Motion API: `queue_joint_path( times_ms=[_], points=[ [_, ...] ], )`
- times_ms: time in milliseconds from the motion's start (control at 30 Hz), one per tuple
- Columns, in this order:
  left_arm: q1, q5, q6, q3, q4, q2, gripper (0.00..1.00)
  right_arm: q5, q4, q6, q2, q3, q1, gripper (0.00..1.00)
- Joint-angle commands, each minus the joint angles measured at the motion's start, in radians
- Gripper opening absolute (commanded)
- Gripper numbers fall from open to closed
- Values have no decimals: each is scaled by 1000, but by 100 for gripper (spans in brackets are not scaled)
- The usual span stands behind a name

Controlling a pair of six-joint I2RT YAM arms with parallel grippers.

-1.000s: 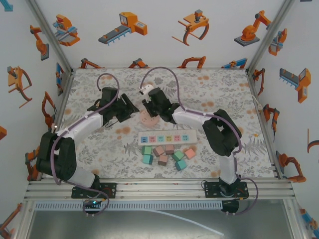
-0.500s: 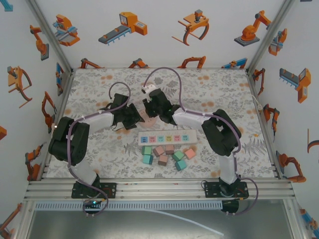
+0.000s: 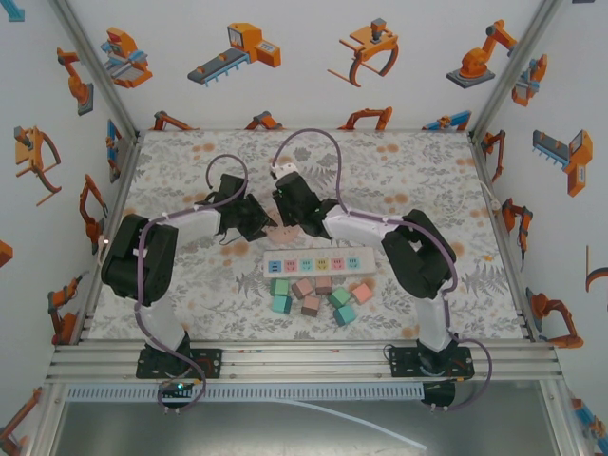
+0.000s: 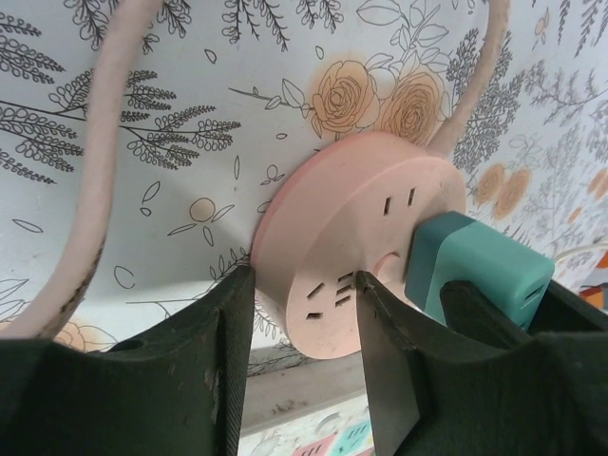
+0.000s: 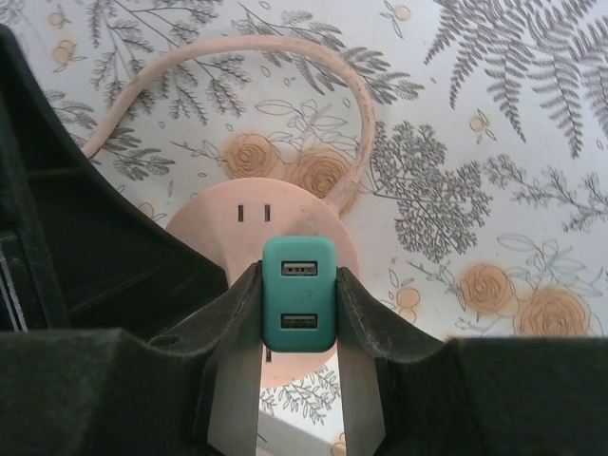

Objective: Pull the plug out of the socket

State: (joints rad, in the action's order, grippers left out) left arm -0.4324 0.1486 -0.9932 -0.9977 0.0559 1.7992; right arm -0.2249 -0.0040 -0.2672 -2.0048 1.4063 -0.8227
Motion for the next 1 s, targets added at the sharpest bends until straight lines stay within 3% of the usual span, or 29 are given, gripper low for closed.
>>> queue_joint_path(
  times_ms=[0, 167, 267, 300, 367, 433, 567, 633, 733, 800, 967],
  points=[
    [-8, -171, -13, 58, 195, 122, 43, -22, 25, -113, 31, 105, -30, 0],
    [-16, -255, -9, 39, 260, 128, 42, 32, -57, -135, 12, 189, -36, 0],
    [-20, -278, -17, 25, 278, 139, 41, -88, -92, -39, -19, 216, -71, 0],
    [-23, -286, -17, 17, 288, 145, 41, -85, -86, -79, -17, 208, -65, 0],
    [-31, -307, -15, 5, 305, 154, 41, 36, -37, -191, 5, 170, -28, 0],
    [-37, -327, -22, 2, 318, 159, 40, 85, -102, -274, 6, 218, -10, 0],
    [-39, -336, -27, -4, 321, 173, 40, -47, -329, -326, -16, 336, -1, 0],
    [-40, -333, -25, -5, 318, 178, 40, -57, -317, -317, -4, 320, 0, 0],
    [-39, -305, 2, 5, 269, 173, 39, -141, -275, -163, -11, 295, -27, 0],
    [-36, -269, 34, 28, 192, 150, 40, -101, -151, -111, 4, 207, -28, 0],
    [3, -211, 93, 99, 80, -49, 50, -124, -90, -83, 5, 141, -24, 0]
  ],
)
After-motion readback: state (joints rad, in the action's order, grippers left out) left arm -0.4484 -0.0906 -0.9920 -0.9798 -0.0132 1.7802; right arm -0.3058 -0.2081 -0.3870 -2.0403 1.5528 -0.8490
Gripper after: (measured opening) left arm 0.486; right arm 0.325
